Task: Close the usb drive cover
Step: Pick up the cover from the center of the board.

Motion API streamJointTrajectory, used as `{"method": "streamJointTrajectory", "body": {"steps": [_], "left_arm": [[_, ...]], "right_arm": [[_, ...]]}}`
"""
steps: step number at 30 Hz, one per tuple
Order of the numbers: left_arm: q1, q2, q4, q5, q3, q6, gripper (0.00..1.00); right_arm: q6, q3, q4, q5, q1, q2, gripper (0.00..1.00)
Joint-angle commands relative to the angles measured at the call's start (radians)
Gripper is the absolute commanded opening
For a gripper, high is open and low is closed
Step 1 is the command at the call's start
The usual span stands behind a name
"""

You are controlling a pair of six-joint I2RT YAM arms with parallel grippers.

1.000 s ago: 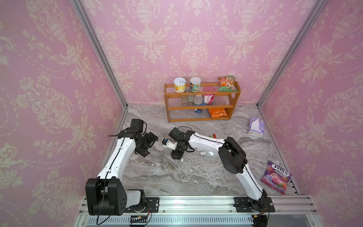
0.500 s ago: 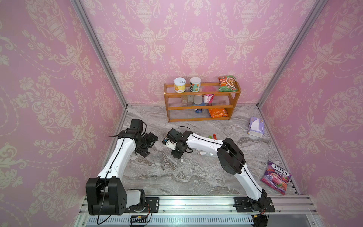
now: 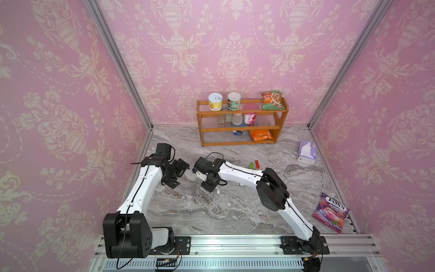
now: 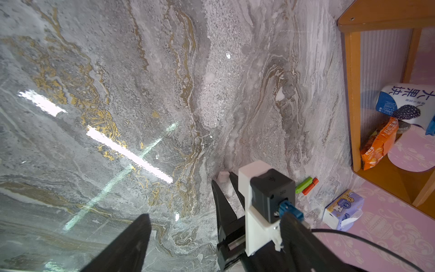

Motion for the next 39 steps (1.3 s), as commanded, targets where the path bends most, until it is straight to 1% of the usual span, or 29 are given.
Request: {"method": "streamJointTrajectory", "body": {"steps": [1,5,9,14,16,19,22,24,27,31,35,37,39], "left_arm": [[0.012,-0.007,-0.010,0.016,-0.017,0.029,0.89],[0.018,-0.010,-0.012,0.017,-0.018,0.033,0.89],[0.026,-0.012,-0.012,0.020,-0.021,0.038,0.89],[0.035,-0.011,-0.009,0.026,-0.020,0.041,0.89],[0.037,-0.014,-0.010,0.026,-0.022,0.039,0.89],[0.038,-0.014,-0.010,0.028,-0.022,0.039,0.88],[0.038,-0.012,-0.011,0.036,-0.020,0.039,0.88],[0.038,-0.011,-0.006,0.049,-0.021,0.039,0.89],[0.037,-0.013,0.025,0.080,-0.043,0.025,0.88],[0.036,-0.030,0.116,0.155,-0.095,0.014,0.86],[0.014,-0.078,0.278,0.247,-0.153,-0.002,0.85],[-0.014,-0.097,0.348,0.275,-0.165,0.000,0.85],[-0.057,-0.094,0.408,0.303,-0.164,0.014,0.84]], "right_arm": [[0.123,0.047,-0.075,0.057,0.005,0.056,0.37],[0.197,0.052,-0.063,0.051,0.005,0.066,0.33],[0.200,0.039,-0.065,0.071,0.006,0.054,0.33],[0.208,-0.007,-0.044,0.060,0.006,0.031,0.26],[0.207,-0.029,-0.033,0.061,0.008,0.022,0.26],[0.197,-0.043,-0.021,0.064,0.008,0.013,0.21],[0.184,-0.053,-0.018,0.077,0.008,0.002,0.13],[0.163,-0.090,0.013,0.087,0.005,-0.025,0.01],[0.116,-0.191,0.107,0.089,-0.010,-0.108,0.00],[0.039,-0.405,0.317,-0.005,-0.067,-0.291,0.00],[-0.023,-0.619,0.517,-0.179,-0.146,-0.486,0.00],[-0.049,-0.679,0.561,-0.235,-0.178,-0.553,0.00],[-0.092,-0.701,0.554,-0.279,-0.200,-0.591,0.00]]}}
